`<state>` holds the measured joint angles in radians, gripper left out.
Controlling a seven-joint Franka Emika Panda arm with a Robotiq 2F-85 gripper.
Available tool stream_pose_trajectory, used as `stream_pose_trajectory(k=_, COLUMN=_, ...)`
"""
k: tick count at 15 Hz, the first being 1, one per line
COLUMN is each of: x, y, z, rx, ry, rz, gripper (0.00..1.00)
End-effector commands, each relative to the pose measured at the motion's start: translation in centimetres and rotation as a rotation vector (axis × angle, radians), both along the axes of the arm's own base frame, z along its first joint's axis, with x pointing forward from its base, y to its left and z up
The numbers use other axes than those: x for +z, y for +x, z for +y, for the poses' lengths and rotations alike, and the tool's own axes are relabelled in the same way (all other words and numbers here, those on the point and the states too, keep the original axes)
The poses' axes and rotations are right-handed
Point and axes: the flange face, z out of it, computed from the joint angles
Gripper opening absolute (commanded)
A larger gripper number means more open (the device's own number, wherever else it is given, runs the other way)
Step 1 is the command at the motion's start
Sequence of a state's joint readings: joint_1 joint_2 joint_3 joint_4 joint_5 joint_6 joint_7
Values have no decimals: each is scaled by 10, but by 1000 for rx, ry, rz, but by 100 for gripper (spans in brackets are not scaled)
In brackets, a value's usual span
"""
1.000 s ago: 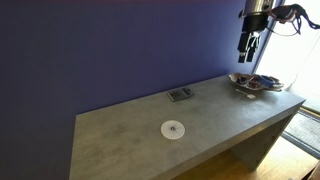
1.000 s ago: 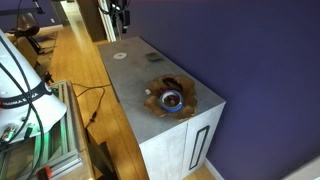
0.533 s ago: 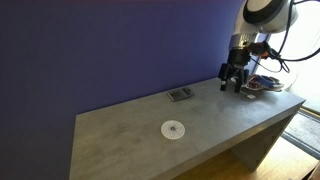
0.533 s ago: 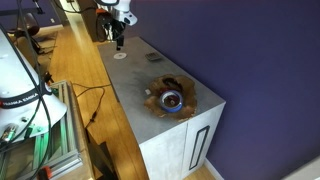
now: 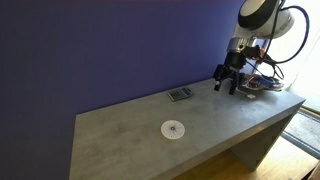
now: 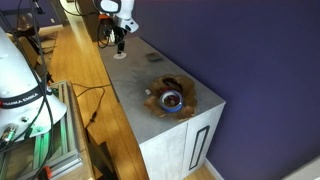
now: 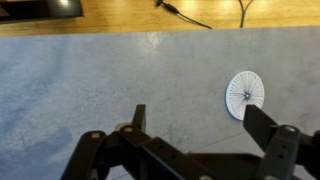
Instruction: Put the calculator on the coaster
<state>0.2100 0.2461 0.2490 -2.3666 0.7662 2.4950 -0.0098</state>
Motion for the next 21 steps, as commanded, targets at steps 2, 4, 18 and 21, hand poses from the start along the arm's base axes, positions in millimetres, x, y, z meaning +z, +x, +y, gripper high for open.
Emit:
stream_pose_trajectory(k=2, x=-35, y=31, z=-38, rx=-148, ry=190, rz=-60, gripper=100)
stream_pose_trajectory(k=4, x=-55, y=48, z=-61, rx=-210, ry=273, rz=-102, gripper=100)
stream_pose_trajectory(k=18, x=-103, y=89, z=-82, rx=-277, ry=385, rz=-281, gripper=100)
stream_pose_trajectory(k=21, x=-110, y=103, z=-80, rx=-361, ry=428, rz=-396, gripper=100)
